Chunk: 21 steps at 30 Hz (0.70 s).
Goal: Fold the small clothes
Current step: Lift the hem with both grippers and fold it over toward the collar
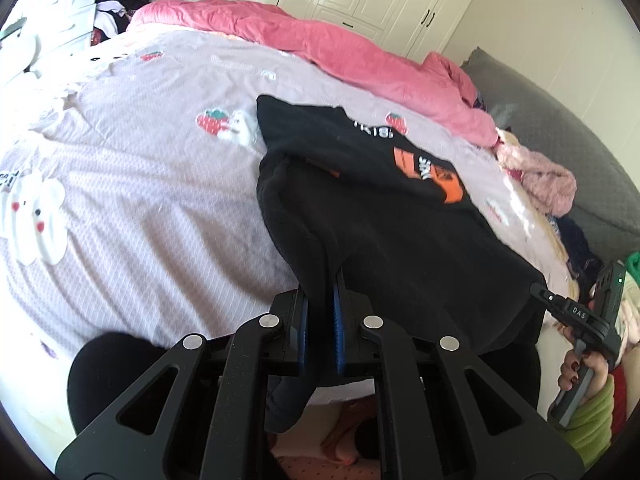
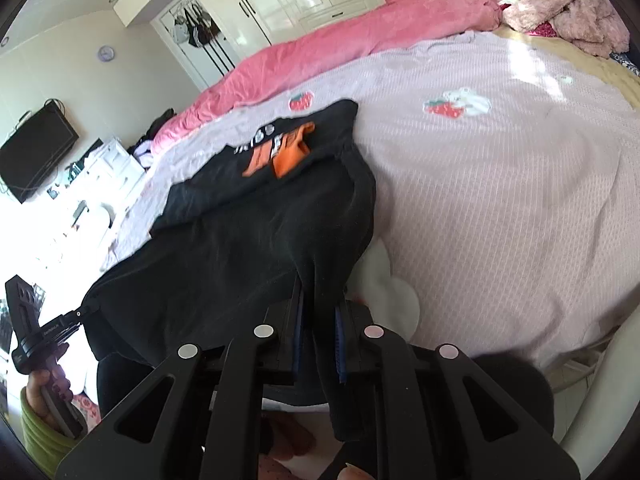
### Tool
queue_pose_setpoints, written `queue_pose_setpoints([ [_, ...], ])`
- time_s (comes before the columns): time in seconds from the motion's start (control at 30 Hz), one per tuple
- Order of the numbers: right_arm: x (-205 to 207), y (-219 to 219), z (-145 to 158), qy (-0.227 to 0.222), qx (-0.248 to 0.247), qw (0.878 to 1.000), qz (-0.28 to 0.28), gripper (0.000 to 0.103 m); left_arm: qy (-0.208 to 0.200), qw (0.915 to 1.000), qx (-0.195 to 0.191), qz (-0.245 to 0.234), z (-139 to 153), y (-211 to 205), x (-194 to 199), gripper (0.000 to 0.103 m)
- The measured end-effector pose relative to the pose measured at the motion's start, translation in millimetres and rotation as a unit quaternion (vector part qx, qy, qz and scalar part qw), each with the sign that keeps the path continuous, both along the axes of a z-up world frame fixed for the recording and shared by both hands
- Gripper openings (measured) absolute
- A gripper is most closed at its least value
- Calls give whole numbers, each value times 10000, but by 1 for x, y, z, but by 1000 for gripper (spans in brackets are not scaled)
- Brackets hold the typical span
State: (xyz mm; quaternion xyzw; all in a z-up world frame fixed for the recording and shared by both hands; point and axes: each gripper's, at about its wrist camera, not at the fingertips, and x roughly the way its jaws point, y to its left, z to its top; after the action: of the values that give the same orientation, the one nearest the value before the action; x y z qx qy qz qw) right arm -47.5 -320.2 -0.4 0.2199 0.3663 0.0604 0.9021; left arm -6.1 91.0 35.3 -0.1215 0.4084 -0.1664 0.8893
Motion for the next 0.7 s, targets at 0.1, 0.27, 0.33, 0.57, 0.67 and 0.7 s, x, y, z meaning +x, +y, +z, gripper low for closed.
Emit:
queue_pose_setpoints([
  [0.1,10,-1,8,-99,-23,9999,-6,12,-42,10000,-1,11,5,-4,12,4],
  [0.27,30,1,22,-268,-55,9996,37,12,-168,9999,-28,22,18,-6,27,4],
  [0.33,35,2,28,-311,-67,9995,53,12,-231,9997,-20,8,24,-9,32,4],
  [0.57,62,4,43,-453,-144,9989,26,12,-295,9994,-126,92,34,-7,57,4],
  [0.67,77,-1,47,-469,-118,9988,-51,12,-268,9992,-233,181,35,-2,71,4],
  [0.7,82,-3,49,-488,-123,9987,-85,12,-270,9991,-250,200,36,-1,75,4],
])
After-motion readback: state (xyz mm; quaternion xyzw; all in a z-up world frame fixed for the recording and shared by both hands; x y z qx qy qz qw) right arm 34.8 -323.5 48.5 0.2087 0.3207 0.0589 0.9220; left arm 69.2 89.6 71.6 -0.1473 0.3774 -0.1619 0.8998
